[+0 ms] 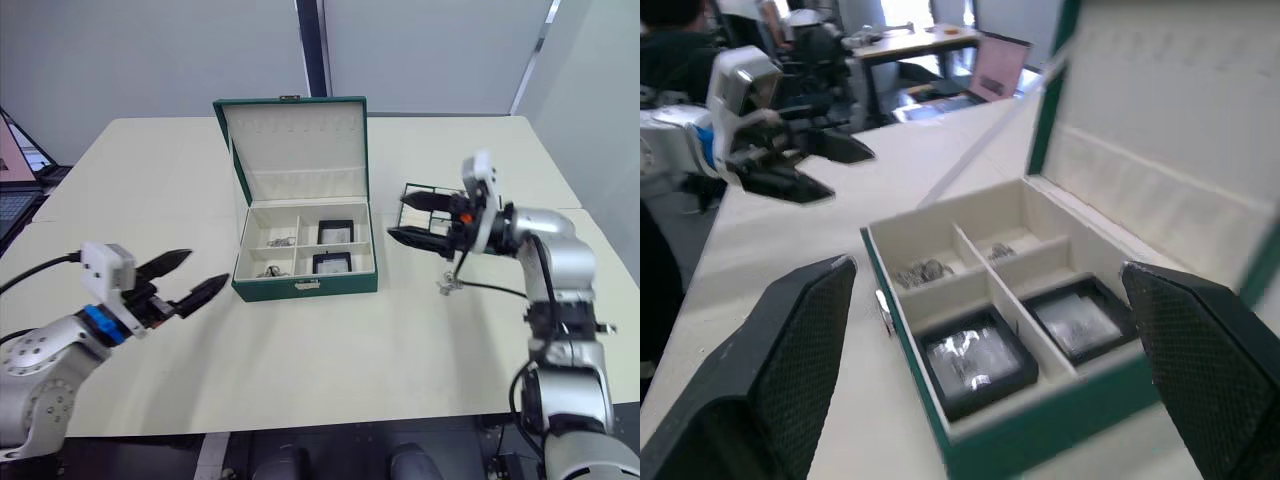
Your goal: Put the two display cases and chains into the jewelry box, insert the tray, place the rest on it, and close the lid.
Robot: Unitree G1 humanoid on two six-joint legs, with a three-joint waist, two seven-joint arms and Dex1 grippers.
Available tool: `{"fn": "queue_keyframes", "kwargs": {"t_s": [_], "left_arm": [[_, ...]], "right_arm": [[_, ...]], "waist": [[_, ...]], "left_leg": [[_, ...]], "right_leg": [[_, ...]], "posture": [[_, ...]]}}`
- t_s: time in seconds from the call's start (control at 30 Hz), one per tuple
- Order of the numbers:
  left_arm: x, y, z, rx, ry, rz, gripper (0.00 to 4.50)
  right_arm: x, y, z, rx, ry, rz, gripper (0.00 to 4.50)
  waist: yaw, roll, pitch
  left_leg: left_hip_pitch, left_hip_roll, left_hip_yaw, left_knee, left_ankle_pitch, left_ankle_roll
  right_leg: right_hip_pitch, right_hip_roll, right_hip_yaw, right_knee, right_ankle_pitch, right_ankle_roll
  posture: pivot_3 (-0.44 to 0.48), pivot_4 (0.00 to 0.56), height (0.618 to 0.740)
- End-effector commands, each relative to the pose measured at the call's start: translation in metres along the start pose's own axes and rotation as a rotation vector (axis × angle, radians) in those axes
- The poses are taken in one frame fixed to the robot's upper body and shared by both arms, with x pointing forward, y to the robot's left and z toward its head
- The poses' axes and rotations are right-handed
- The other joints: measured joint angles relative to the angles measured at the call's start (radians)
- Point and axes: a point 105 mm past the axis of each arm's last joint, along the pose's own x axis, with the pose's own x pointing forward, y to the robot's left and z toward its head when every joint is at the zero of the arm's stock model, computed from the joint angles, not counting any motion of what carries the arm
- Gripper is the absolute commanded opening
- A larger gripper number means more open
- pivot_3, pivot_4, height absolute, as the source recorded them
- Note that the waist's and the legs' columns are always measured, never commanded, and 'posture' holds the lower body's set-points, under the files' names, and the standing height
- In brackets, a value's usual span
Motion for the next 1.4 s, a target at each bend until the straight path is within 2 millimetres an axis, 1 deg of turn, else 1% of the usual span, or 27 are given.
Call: {"fn": "queue_keyframes", "kwargs": {"t_s": [0.03, 0.2, 0.23, 0.3, 0.4, 0.47, 0.57, 0.7, 0.83, 1.07, 1.4], "left_arm": [[-0.019, 0.023, 0.005, 0.046, -0.003, 0.098, 4.50], [-0.043, 0.048, -0.008, 0.064, 0.028, 0.241, 4.50], [-0.048, 0.054, -0.011, 0.061, 0.024, 0.282, 4.50], [-0.056, 0.065, -0.014, 0.060, 0.018, 0.364, 4.50], [-0.066, 0.076, -0.019, 0.073, 0.018, 0.454, 4.50], [-0.071, 0.080, -0.022, 0.068, 0.010, 0.498, 4.50], [-0.078, 0.082, -0.027, 0.062, 0.000, 0.549, 4.50], [-0.084, 0.084, -0.035, 0.048, -0.005, 0.607, 4.50], [-0.082, 0.082, -0.044, 0.032, -0.004, 0.630, 4.50], [-0.080, 0.081, -0.049, 0.002, -0.026, 0.665, 4.50], [-0.071, 0.078, -0.050, -0.019, -0.045, 0.655, 4.50]], "right_arm": [[-0.031, -0.012, 0.001, -0.053, -0.027, -0.201, 4.49], [-0.080, -0.041, -0.029, -0.073, 0.009, -0.515, 4.49], [-0.088, -0.045, -0.036, -0.068, 0.017, -0.556, 4.49], [-0.100, -0.046, -0.049, -0.052, 0.035, -0.598, 4.49], [-0.113, -0.048, -0.060, -0.028, 0.043, -0.646, 4.49], [-0.123, -0.051, -0.066, -0.001, 0.037, -0.693, 4.49], [-0.131, -0.053, -0.073, 0.029, 0.023, -0.743, 4.49], [-0.135, -0.051, -0.084, 0.061, 0.022, -0.781, 4.49], [-0.136, -0.050, -0.096, 0.082, 0.010, -0.823, 4.49], [-0.136, -0.048, -0.095, 0.087, -0.042, -0.847, 4.49], [-0.136, -0.051, -0.092, 0.077, -0.062, -0.846, 4.49]], "waist": [[-0.004, 0.000, 0.000], [-0.007, 0.000, 0.000], [-0.007, -0.001, 0.000], [-0.006, -0.001, 0.000], [-0.006, -0.001, 0.000], [-0.006, -0.001, 0.000], [-0.006, -0.001, 0.000], [-0.006, -0.001, 0.000], [-0.006, -0.002, 0.000], [-0.005, -0.002, -0.001], [-0.005, -0.002, -0.001]], "left_leg": [[0.000, 0.000, 0.000, 0.000, 0.000, 0.000], [0.001, 0.000, 0.000, 0.000, 0.000, 0.000], [0.001, 0.000, 0.001, 0.000, 0.000, 0.000], [0.001, 0.000, 0.000, 0.000, 0.000, 0.000], [0.001, 0.000, 0.001, 0.000, 0.000, 0.000], [0.001, 0.000, 0.001, 0.000, 0.000, 0.000], [0.001, 0.000, 0.001, 0.000, 0.000, 0.000], [0.002, 0.000, 0.001, 0.000, 0.000, 0.000], [0.002, 0.000, 0.001, 0.000, 0.000, 0.000], [0.002, 0.000, 0.001, 0.000, 0.000, 0.000], [0.002, 0.000, 0.001, 0.000, 0.000, 0.000]], "right_leg": [[0.000, 0.000, 0.000, 0.000, 0.000, 0.000], [0.000, 0.000, 0.001, 0.001, 0.000, 0.000], [0.000, 0.000, 0.001, 0.000, 0.000, 0.000], [0.001, 0.000, 0.001, 0.000, 0.000, 0.000], [0.001, 0.000, 0.001, 0.000, 0.000, 0.000], [0.001, 0.000, 0.002, 0.000, 0.000, 0.000], [0.001, 0.000, 0.002, 0.001, 0.000, 0.000], [0.001, 0.000, 0.002, 0.000, 0.000, 0.000], [0.001, 0.000, 0.002, 0.001, 0.000, 0.000], [0.002, 0.000, 0.002, 0.001, 0.000, 0.000], [0.002, 0.000, 0.002, 0.001, 0.000, 0.000]], "posture": [[0.000, 0.150, 0.740], [0.000, 0.150, 0.740], [0.000, 0.150, 0.740], [0.000, 0.150, 0.740], [0.000, 0.150, 0.740], [0.000, 0.150, 0.740], [0.000, 0.150, 0.740], [0.000, 0.150, 0.740], [0.000, 0.150, 0.740], [0.000, 0.150, 0.740], [0.000, 0.150, 0.740]]}}
